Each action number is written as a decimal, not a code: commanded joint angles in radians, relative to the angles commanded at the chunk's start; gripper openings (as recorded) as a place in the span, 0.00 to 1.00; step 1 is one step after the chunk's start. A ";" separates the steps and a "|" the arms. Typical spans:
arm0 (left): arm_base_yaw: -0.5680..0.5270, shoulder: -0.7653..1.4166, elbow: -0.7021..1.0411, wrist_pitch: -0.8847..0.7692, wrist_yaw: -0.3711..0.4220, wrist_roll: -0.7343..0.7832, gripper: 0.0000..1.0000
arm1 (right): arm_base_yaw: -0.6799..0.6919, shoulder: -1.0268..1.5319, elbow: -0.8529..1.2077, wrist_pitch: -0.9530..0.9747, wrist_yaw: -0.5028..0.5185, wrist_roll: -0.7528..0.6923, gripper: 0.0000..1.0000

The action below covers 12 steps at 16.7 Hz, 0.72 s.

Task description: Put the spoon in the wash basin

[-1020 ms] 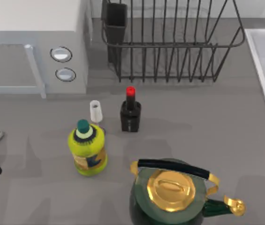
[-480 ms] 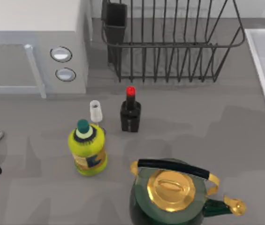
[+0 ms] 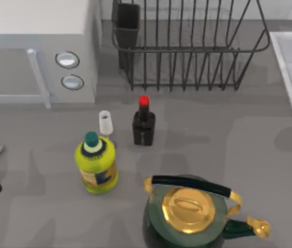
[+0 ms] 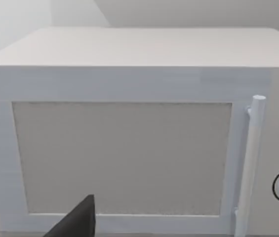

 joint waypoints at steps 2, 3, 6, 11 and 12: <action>0.000 0.000 0.000 0.000 0.000 0.000 1.00 | 0.026 0.100 0.157 -0.040 0.002 0.023 0.00; 0.000 0.000 0.000 0.000 0.000 0.000 1.00 | 0.038 0.142 0.220 -0.055 0.003 0.032 0.00; 0.000 0.000 0.000 0.000 0.000 0.000 1.00 | 0.064 0.226 0.348 -0.083 0.006 0.052 0.00; 0.000 0.000 0.000 0.000 0.000 0.000 1.00 | 0.072 0.247 0.381 -0.089 0.007 0.057 0.00; 0.000 0.000 0.000 0.000 0.000 0.000 1.00 | 0.072 0.247 0.381 -0.089 0.007 0.057 0.00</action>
